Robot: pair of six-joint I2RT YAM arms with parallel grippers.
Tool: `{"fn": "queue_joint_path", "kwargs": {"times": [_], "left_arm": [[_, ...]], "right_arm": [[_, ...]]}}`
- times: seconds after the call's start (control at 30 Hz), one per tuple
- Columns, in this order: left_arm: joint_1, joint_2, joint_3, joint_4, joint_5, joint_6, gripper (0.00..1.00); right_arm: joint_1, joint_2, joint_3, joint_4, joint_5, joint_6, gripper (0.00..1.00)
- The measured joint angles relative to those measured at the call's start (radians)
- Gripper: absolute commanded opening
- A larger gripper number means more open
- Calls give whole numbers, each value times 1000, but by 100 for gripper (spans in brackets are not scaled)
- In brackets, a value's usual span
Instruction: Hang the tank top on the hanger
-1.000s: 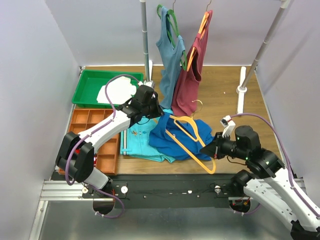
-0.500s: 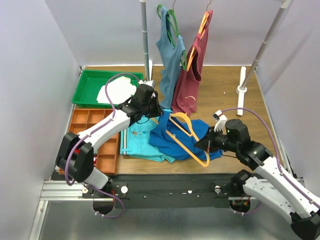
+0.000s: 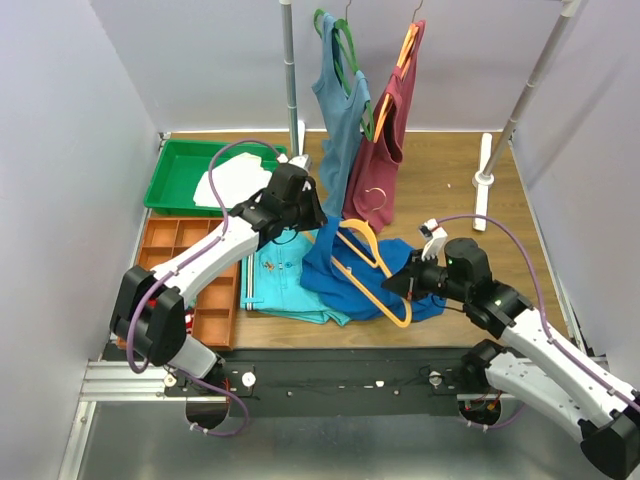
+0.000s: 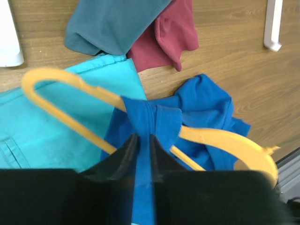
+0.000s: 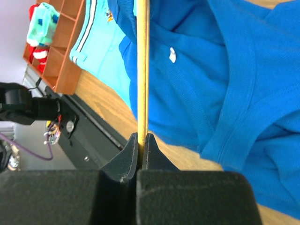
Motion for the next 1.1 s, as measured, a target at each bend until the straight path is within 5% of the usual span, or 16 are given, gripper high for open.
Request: {"fn": "queue_joint_path", "kwargs": {"times": [0.3,0.67,1.1], "left_arm": [[-10,-132,-23,29,-32,55,68],[-221,-98,6,68,-78,229,71],[-232,47,147,74,-119,332,72]], "right_arm": [[0,39,-51,80,0,-8,1],[0,59,-63,125,0,-19,1],[0,66,-63,132,1,-19,1]]}}
